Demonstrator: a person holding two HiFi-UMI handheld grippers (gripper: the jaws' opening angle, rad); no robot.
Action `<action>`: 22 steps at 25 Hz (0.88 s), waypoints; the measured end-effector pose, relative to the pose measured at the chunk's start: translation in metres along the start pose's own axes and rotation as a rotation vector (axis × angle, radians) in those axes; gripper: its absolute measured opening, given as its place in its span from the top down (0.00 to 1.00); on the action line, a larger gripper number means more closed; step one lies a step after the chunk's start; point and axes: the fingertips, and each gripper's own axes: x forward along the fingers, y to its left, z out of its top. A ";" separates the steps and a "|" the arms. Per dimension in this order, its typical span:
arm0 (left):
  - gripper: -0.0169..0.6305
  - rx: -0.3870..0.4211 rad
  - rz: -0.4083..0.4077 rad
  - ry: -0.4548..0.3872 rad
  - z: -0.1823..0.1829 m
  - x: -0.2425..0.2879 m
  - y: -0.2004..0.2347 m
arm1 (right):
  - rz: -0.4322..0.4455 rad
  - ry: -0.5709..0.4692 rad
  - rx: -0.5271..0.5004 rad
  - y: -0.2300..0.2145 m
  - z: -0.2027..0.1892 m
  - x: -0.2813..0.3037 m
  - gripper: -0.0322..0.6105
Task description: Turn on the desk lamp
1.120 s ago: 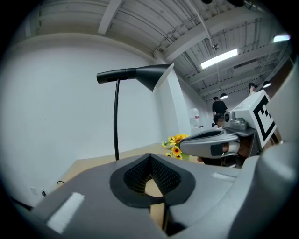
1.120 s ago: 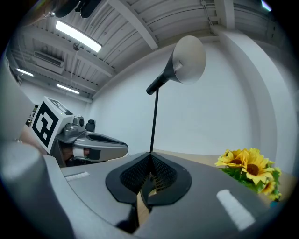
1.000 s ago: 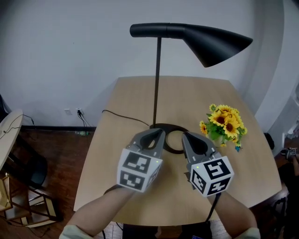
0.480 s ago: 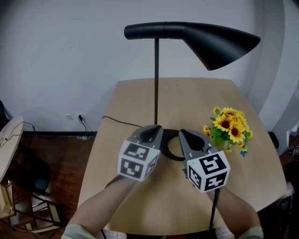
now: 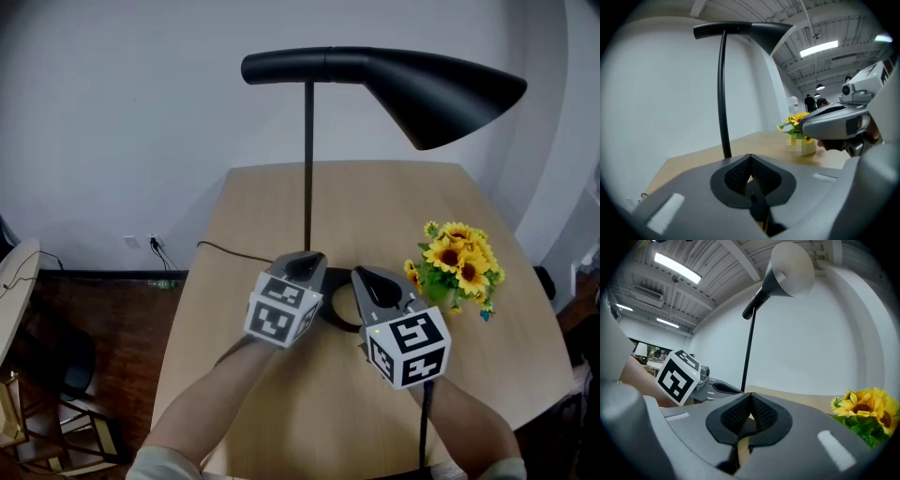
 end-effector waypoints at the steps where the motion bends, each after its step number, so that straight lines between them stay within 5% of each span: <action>1: 0.98 0.003 0.000 0.005 -0.002 0.002 0.001 | 0.001 0.003 -0.002 0.000 -0.001 0.001 0.95; 22: 0.98 0.026 -0.045 0.085 -0.038 0.027 -0.007 | 0.026 0.048 0.016 0.003 -0.019 0.002 0.95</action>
